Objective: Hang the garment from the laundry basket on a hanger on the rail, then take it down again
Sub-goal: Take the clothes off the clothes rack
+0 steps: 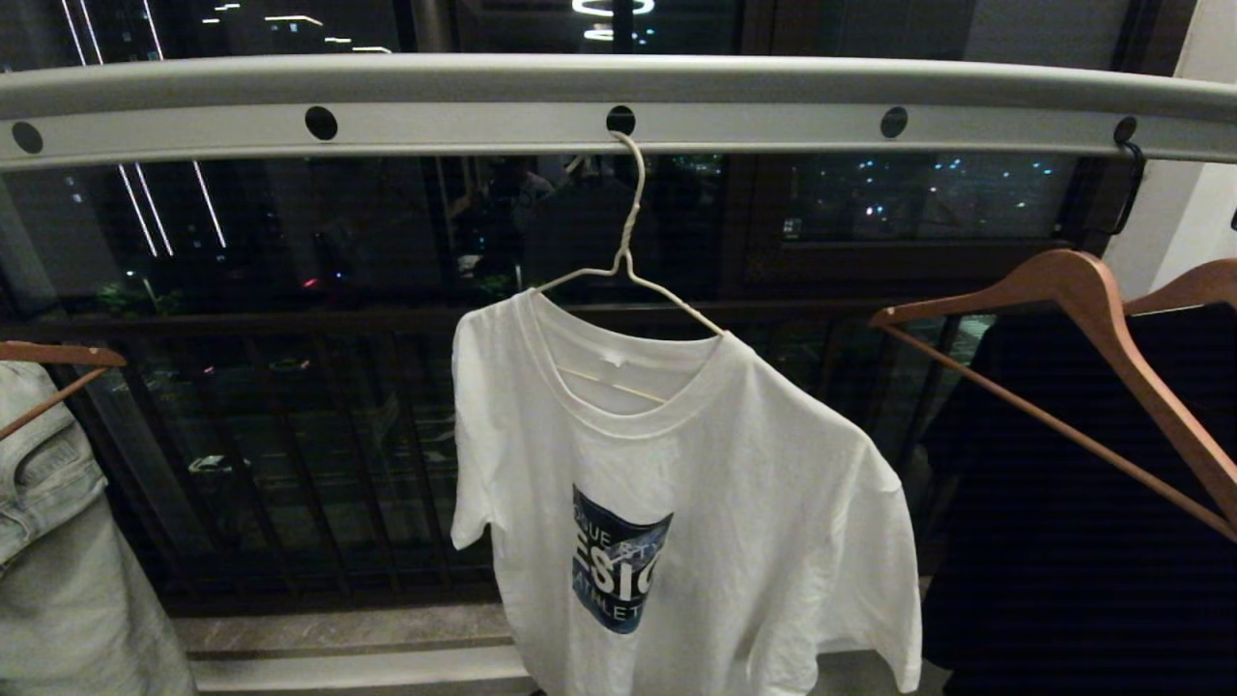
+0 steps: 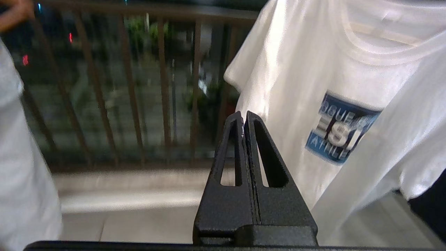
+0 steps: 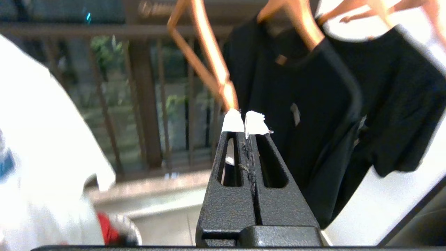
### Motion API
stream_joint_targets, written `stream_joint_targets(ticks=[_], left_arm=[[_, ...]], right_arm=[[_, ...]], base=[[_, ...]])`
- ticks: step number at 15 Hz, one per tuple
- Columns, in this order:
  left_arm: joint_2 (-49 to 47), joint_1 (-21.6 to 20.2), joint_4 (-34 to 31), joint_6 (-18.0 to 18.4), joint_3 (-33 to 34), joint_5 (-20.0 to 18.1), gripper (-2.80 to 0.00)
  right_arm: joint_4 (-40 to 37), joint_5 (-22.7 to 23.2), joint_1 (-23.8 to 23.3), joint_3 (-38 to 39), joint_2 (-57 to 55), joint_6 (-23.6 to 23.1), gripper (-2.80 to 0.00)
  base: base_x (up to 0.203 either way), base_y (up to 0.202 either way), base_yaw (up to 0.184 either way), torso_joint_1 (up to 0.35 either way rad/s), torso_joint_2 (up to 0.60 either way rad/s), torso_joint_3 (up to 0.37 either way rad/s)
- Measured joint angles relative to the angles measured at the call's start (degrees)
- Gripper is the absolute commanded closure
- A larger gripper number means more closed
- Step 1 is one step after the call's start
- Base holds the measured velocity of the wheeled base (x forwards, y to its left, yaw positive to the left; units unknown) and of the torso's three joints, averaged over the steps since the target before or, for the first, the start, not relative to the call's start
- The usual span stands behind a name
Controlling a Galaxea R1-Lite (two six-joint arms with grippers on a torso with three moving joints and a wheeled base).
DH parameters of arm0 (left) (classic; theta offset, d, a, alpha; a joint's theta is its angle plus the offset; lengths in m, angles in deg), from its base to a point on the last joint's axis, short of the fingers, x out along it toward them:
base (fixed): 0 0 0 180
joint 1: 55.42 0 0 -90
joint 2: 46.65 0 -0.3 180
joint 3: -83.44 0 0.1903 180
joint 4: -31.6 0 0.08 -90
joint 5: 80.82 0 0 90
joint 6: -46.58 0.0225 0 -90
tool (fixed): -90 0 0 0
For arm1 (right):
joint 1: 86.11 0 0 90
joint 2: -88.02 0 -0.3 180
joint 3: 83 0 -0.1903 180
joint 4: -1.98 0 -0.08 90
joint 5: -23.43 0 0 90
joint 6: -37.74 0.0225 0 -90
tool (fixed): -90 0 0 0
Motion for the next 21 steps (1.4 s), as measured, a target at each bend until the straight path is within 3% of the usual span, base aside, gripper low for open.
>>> stream_joint_targets(ticks=[5, 11, 13, 15, 21], left_arm=[[0.27, -0.31, 1.38, 3.15, -1.84, 0.04, 0.0], [0.5, -4.84, -2.38, 5.44, -4.52, -0.85, 0.0], [1.59, -6.65, -2.7, 6.33, -3.85, -4.65, 0.0], [4.16, -7.44, -2.54, 6.95, 0.1, -6.22, 0.0], [14.71, -8.04, -0.64, 12.04, 16.42, -5.9, 0.0]], right_arm=[[2.45, 9.3, -0.5, 14.56, 6.75, -1.32, 0.0], [14.79, 11.27, -0.59, 30.58, 10.8, -1.77, 0.0], [15.05, 11.45, -0.61, 32.4, 11.17, -1.82, 0.0], [15.89, 11.38, -0.63, 34.45, 11.29, -1.58, 0.0], [23.79, 12.79, -0.61, 40.67, 11.36, -0.6, 0.0]], base=[[0.0, 0.0, 0.0, 0.0, 0.0, 0.0], [0.0, 0.0, 0.0, 0.0, 0.0, 0.0], [0.0, 0.0, 0.0, 0.0, 0.0, 0.0], [0.0, 0.0, 0.0, 0.0, 0.0, 0.0], [0.0, 0.0, 0.0, 0.0, 0.0, 0.0]])
